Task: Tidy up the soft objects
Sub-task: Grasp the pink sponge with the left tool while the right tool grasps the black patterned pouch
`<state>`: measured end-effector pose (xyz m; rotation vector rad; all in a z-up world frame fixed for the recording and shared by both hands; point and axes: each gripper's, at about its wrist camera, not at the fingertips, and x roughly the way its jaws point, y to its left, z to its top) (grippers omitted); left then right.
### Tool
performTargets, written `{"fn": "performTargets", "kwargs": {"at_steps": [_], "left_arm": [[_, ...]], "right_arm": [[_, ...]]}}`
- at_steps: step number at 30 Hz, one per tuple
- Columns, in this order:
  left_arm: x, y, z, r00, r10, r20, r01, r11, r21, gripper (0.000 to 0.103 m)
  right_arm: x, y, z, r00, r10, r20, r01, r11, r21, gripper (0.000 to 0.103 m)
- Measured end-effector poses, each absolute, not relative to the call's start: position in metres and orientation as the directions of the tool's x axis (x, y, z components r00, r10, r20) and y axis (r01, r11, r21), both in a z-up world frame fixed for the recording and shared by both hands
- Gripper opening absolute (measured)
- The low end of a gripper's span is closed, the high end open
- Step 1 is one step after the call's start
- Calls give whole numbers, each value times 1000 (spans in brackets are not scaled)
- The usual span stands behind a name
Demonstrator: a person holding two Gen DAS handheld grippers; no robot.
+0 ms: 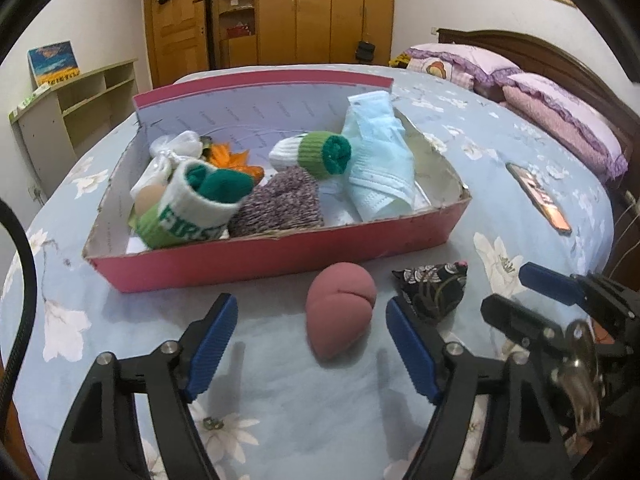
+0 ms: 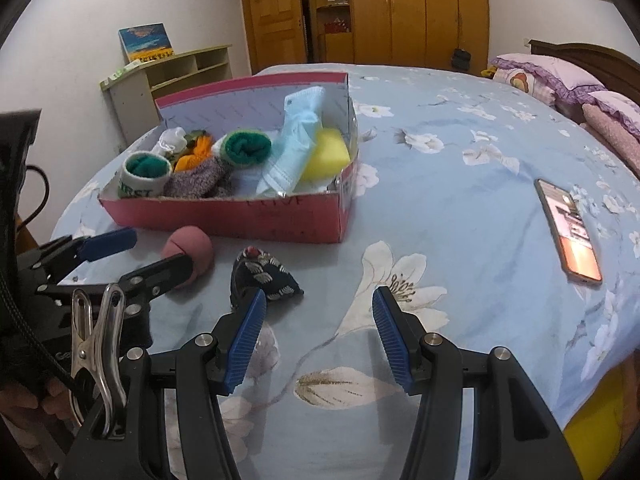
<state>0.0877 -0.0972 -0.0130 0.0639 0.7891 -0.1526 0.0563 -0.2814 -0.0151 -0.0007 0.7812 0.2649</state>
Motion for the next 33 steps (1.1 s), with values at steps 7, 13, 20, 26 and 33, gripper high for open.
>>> {"fn": "performTargets", "kwargs": {"at_steps": [7,13,20,26,33], "left_arm": [[98,-104,-23,672,-108,-733,179,984,19,60],[98,-107,-26,661,-142,-736,204,979,-5,39],[89,-101,-17,677,-143,-722,191,981,-16,38],[78,-78,-6,700,-114,-705,144,989,-16,38],[70,-40,-9,706,-56,-706,57,998,-22,38]], "right_arm": [[57,-286,-24,662,261,-703,-238,962,133,57],[58,-287,-27,655,279,-703,-246,957,151,57],[57,-284,-27,656,286,-699,-253,955,153,57],[55,-276,-23,647,322,-692,-281,943,176,57],[58,-252,-20,628,319,-710,-324,936,134,57]]}}
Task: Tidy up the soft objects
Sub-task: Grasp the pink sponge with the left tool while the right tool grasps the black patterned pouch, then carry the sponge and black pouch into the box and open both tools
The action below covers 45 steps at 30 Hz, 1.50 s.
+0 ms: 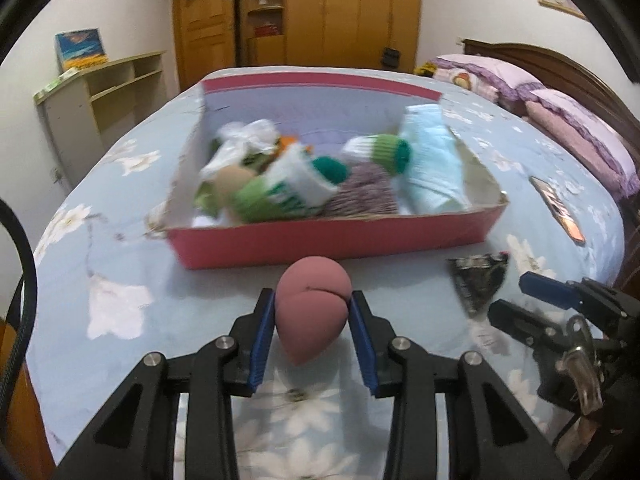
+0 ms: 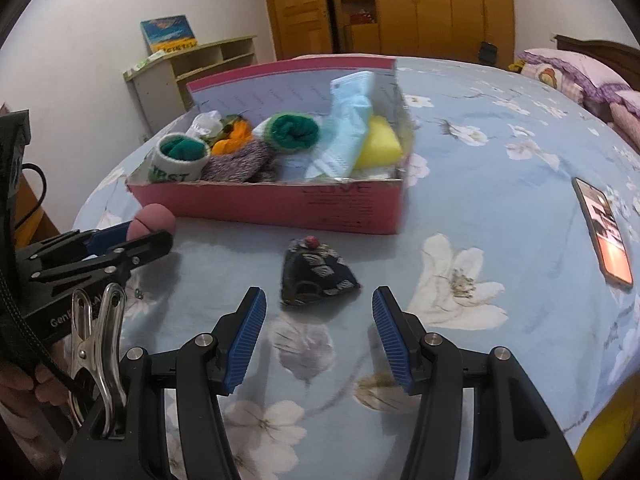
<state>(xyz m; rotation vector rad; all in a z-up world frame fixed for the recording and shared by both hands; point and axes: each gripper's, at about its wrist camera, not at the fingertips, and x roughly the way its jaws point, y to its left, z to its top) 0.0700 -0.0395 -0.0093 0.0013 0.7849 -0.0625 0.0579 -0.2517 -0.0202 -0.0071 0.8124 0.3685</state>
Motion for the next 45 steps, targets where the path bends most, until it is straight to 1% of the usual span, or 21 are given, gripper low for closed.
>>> {"fn": "performTargets", "kwargs": {"at_steps": [5,8,11,17,18,22,26,35,45], "left_arm": [[72,-19,-18,695,-46,-718,13,999,-52,39],[73,-13,-23,689,-64,-722,10,997,-78,39],[72,-14,-27,694,-68,-717,16,997,-79,39],[75,-11,-34,687,-94,-721,27,994,-103,39],[77,-13,-34,687,-95,-721,29,994,-103,39],[77,-15,-35,688,-94,-719,31,994,-101,39],[76,-15,-33,688,-98,-719,30,994,-107,39],[65,-13,-18,705,-101,-702,28,993,-115,39],[51,-9,-2,733,-98,-673,25,993,-117,39]], "right_arm": [[63,-235,-22,628,294,-720,-339,937,87,57],[67,-232,-27,624,280,-729,-331,940,78,57],[72,-231,-31,622,261,-738,-317,946,67,57],[76,-234,-35,624,256,-738,-287,954,88,56],[77,-236,-36,626,257,-736,-284,954,93,55],[78,-242,-37,640,243,-729,-259,961,93,41],[76,-251,-38,645,266,-717,-243,960,137,36],[64,-254,-25,678,301,-670,-267,951,156,35],[49,-249,-13,692,331,-642,-301,940,161,35]]}}
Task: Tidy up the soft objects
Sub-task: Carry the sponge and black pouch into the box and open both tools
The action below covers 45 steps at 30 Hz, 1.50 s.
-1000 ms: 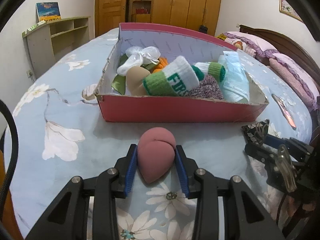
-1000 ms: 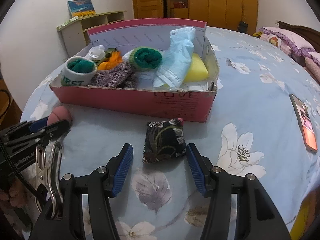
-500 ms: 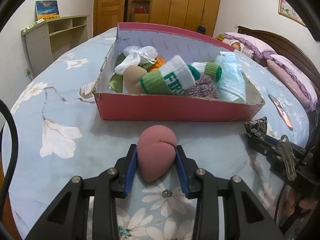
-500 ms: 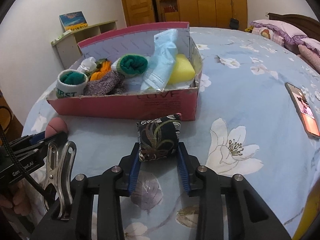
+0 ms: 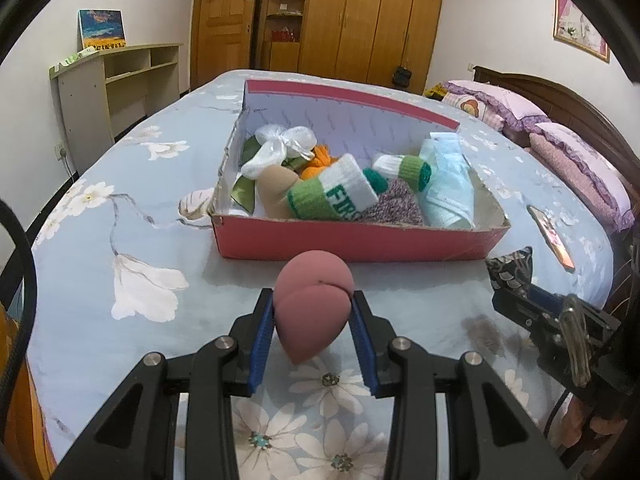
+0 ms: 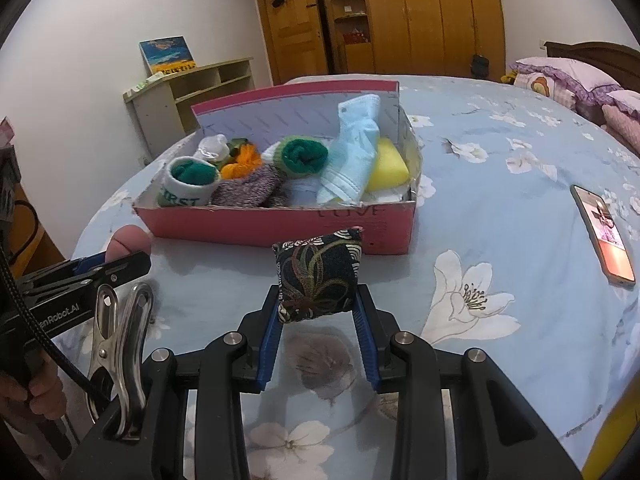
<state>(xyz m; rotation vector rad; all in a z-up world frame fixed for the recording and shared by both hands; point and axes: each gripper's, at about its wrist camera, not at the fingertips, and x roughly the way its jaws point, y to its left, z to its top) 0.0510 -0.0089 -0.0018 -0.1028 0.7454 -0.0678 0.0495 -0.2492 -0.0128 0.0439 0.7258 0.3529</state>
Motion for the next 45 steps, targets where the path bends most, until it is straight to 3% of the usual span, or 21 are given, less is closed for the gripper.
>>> {"fn": "performTargets", "kwargs": {"at_steps": [27,45], "left_arm": [[123,-18,61,763,-151,-629,111,989,-102,39],[209,-48,44,730,-169,-662,139,985,-98,39]], "right_arm": [[72,-230,29,690,391,-609,-395,909,136,35],[112,-220,32,690,411,-595,-412,900,143,35]]}}
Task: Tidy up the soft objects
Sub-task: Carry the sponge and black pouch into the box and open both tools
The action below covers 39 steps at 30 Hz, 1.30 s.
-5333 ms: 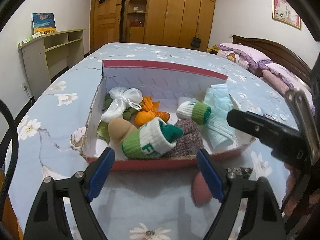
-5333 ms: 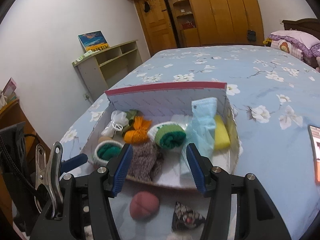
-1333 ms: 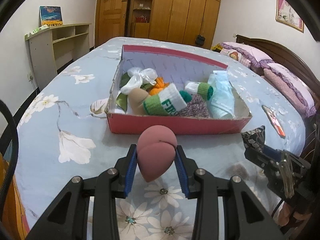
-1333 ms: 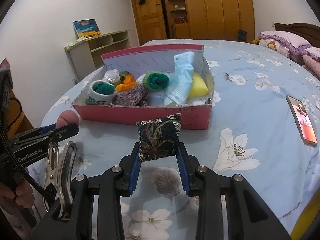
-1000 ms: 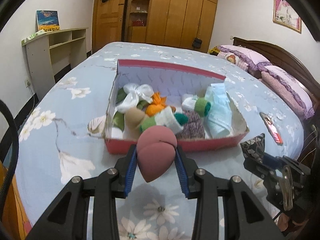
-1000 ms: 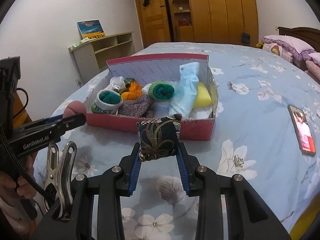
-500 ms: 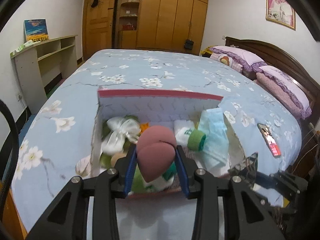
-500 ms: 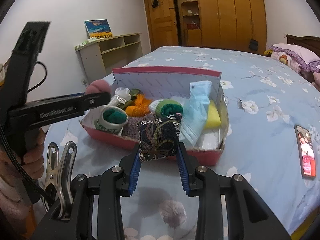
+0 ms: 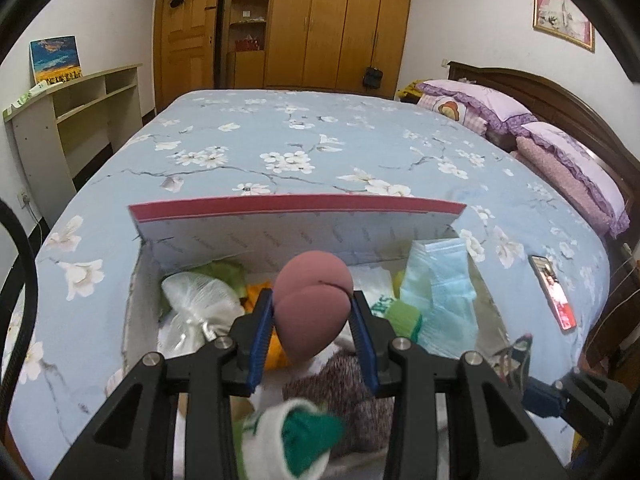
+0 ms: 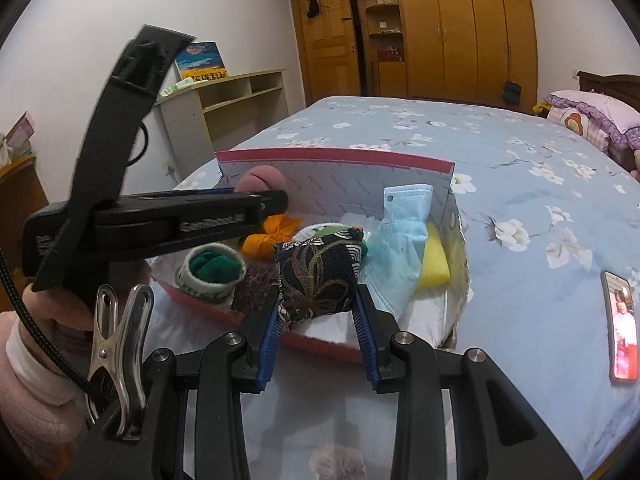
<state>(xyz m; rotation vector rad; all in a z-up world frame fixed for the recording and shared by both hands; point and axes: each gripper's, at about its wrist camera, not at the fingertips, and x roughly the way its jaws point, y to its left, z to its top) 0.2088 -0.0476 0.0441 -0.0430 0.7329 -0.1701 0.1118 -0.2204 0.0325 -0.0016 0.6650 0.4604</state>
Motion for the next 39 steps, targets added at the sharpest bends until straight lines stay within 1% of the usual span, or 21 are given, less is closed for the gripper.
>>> {"fn": "performTargets", "kwargs": {"at_steps": [9,11,12,13,14,15,18,20,25,39], "left_arm": [[233,-54,22,711,-138,-689,107,990,-88,39],[236,-54,15,700,-135,-701,102,991,-89,40],[237,-54,12,696,-132,-705,97,991,-89,42],[239,-53,10,693,-126,-710,89,992,-89,46],[240,-52,7,690,-121,-714,79,993,-92,52],[241,-51,5,687,-118,-717,71,993,-95,55],[242,-46,2,682,-126,-720,53,991,-124,57],[242,-43,1,676,-132,-725,39,989,-143,63],[241,-37,-2,665,-145,-732,17,984,-179,64],[239,-35,-2,667,-141,-731,15,984,-176,66]], "right_arm": [[128,-221,18,687,398,-608,-396,907,146,35],[131,-222,14,685,393,-613,-390,909,147,35],[132,-222,12,685,389,-616,-387,911,145,35],[134,-222,11,686,384,-619,-383,913,142,35],[135,-222,9,685,380,-621,-380,914,141,35],[137,-222,7,683,380,-624,-378,915,143,35],[141,-222,2,672,378,-637,-370,916,154,35],[143,-221,-2,666,374,-646,-363,918,157,35],[141,-218,-4,677,356,-644,-357,924,135,35],[138,-216,-4,690,346,-635,-350,928,124,35]]}}
